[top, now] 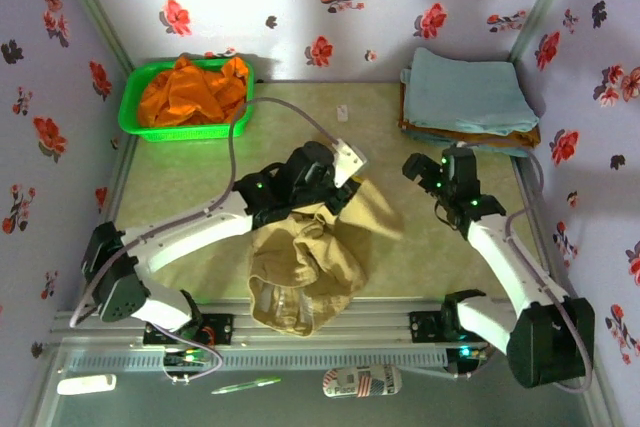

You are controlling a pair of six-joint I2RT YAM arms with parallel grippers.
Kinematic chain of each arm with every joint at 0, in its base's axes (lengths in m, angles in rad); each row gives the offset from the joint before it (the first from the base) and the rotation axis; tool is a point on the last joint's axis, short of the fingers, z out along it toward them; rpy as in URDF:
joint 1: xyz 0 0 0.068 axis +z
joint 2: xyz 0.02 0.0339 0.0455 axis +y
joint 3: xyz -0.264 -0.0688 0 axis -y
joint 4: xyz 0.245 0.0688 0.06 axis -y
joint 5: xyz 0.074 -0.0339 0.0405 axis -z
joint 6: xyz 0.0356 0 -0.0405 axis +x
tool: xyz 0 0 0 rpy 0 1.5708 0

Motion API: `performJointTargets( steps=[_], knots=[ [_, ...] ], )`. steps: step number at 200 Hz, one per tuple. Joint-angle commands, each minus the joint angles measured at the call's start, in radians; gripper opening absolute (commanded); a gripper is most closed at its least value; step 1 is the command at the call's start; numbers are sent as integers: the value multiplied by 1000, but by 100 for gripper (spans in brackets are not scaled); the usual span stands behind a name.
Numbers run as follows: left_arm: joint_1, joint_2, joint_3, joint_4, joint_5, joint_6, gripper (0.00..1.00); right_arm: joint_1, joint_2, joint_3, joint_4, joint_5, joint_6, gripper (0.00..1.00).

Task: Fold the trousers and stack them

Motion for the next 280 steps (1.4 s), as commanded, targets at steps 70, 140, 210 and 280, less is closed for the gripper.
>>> performJointTargets(
  steps=[70,140,210,280],
  knots=[
    [211,58,89,-239,-235,-212,100,-26,-82,21,-113,17,-16,99],
    [-68,-252,-128,-602,-346,-563,84,28,-160,-11,-180,-56,-57,98],
    [-263,194,-170,-538,-304,-698,78,38,-152,-69,-136,-112,-37,98],
    [-132,30,-205,-549,-364,-631,0,57,-213,-111,-149,-133,-16,96]
  ],
)
